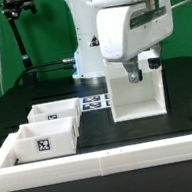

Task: Assemble drawer

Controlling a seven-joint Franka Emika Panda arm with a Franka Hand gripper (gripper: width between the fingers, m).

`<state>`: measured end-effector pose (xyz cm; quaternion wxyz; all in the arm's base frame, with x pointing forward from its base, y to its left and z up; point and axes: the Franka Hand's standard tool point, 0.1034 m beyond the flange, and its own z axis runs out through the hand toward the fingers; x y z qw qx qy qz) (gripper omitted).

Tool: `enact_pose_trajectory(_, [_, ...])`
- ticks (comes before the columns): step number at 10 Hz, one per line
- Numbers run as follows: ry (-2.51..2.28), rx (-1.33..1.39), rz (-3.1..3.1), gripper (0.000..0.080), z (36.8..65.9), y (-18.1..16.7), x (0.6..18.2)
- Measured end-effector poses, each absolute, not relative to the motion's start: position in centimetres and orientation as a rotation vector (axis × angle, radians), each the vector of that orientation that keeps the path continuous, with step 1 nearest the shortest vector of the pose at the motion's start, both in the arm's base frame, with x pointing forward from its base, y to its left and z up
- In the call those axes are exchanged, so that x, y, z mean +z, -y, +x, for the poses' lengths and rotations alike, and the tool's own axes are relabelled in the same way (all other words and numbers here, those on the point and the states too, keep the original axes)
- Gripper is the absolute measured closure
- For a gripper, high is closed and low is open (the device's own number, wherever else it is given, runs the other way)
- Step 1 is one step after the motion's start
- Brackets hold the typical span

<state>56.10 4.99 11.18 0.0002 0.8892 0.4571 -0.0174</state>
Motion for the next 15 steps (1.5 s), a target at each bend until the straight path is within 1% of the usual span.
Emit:
enact_pose_trajectory(8, [-1.426, -0.050, 2.797, 0.0150, 56.1, -5.0, 11.2])
enact_pose_trajectory(10, [-1.178, -0.040, 2.899, 0.0150, 53.7, -5.1, 12.0])
enact_pose_trajectory(12, [-0.890, -0.077, 2.991, 0.0150, 51.8, -6.5, 13.1])
enact_pose_trajectory(13, [-0.798, -0.108, 3.013, 0.0150, 51.2, -7.2, 13.2])
enact_pose_trajectory(15, [-0.794, -0.120, 3.014, 0.0150, 51.0, -7.4, 13.1])
